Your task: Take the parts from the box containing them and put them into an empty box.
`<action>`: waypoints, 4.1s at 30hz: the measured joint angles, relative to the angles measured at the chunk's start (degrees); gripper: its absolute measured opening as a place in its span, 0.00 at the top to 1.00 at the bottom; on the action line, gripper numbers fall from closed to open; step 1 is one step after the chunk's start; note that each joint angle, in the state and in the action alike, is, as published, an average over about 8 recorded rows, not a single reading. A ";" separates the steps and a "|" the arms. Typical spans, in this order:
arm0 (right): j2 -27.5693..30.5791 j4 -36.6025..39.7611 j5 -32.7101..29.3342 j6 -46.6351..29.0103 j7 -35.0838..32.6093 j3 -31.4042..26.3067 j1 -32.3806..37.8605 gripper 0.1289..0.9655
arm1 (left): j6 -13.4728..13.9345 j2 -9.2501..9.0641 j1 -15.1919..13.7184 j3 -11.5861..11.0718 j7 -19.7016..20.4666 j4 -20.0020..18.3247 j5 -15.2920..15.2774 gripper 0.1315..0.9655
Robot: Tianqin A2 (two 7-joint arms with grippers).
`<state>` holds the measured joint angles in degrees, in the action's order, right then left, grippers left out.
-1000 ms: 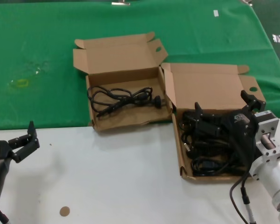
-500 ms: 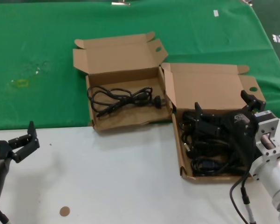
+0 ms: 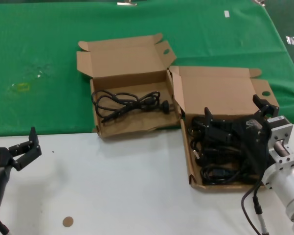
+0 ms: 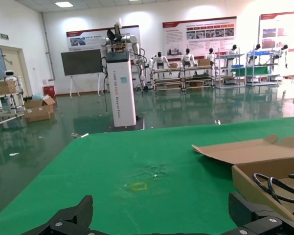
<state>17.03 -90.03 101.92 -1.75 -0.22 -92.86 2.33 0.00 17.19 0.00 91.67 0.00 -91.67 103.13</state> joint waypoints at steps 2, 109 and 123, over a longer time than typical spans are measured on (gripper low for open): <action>0.00 0.00 0.00 0.00 0.00 0.00 0.00 0.00 | 0.00 0.00 0.00 0.00 0.00 0.00 0.00 0.00; 0.00 0.00 0.00 0.00 0.00 0.00 0.00 0.00 | 0.00 0.00 0.00 0.00 0.00 0.00 0.00 0.00; 0.00 0.00 0.00 0.00 0.00 0.00 0.00 0.00 | 0.00 0.00 0.00 0.00 0.00 0.00 0.00 0.00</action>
<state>17.03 -90.03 101.92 -1.75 -0.22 -92.86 2.33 0.00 17.19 0.00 91.67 0.00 -91.67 103.13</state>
